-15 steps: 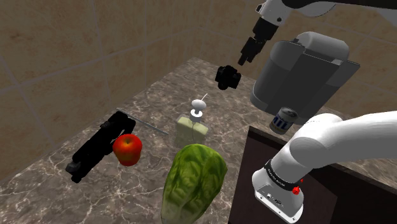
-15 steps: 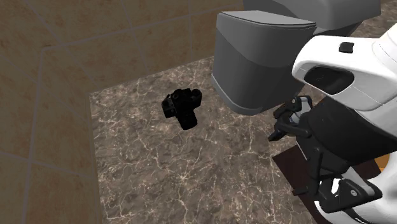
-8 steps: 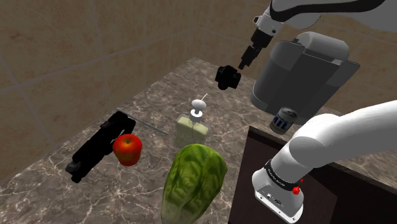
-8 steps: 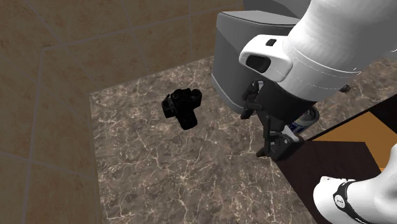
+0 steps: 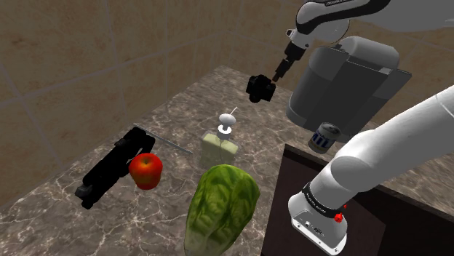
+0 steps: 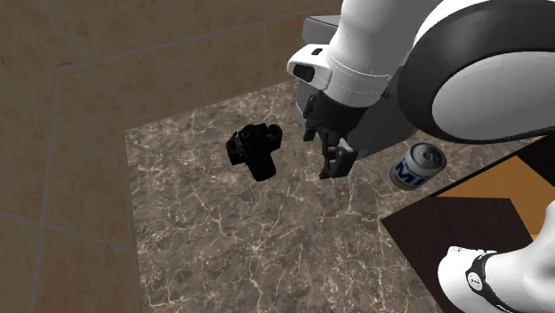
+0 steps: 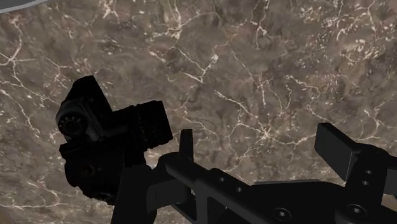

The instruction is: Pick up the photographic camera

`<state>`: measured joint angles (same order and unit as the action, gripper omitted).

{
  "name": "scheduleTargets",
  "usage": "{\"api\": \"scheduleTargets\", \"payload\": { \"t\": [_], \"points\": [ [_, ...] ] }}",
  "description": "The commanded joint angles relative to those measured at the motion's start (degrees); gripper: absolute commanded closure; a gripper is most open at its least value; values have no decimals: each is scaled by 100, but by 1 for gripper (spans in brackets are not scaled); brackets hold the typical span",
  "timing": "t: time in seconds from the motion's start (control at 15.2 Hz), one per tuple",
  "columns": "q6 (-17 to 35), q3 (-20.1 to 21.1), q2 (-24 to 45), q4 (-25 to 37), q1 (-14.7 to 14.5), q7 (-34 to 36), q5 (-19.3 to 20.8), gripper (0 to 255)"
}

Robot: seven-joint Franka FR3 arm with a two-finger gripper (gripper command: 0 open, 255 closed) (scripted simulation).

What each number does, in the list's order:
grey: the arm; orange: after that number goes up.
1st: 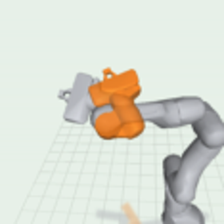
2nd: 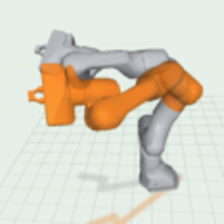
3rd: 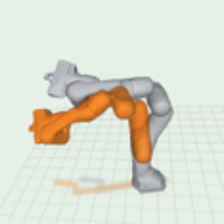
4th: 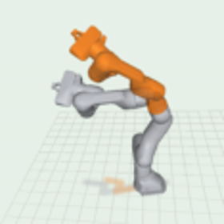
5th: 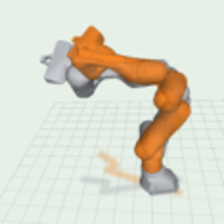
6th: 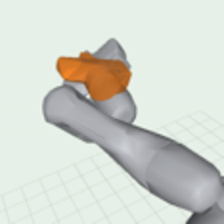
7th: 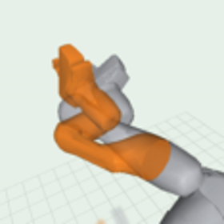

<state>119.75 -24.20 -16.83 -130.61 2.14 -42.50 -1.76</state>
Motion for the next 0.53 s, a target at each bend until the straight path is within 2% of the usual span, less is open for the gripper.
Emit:
{"api": "scheduleTargets", "payload": {
  "t": [0.0, 0.46],
  "points": [
    [107, -203, 406, 266, -26, -387, -162, 0],
    [319, -707, 2062, 1387, 78, -1854, -1160, 0]
  ]
}}
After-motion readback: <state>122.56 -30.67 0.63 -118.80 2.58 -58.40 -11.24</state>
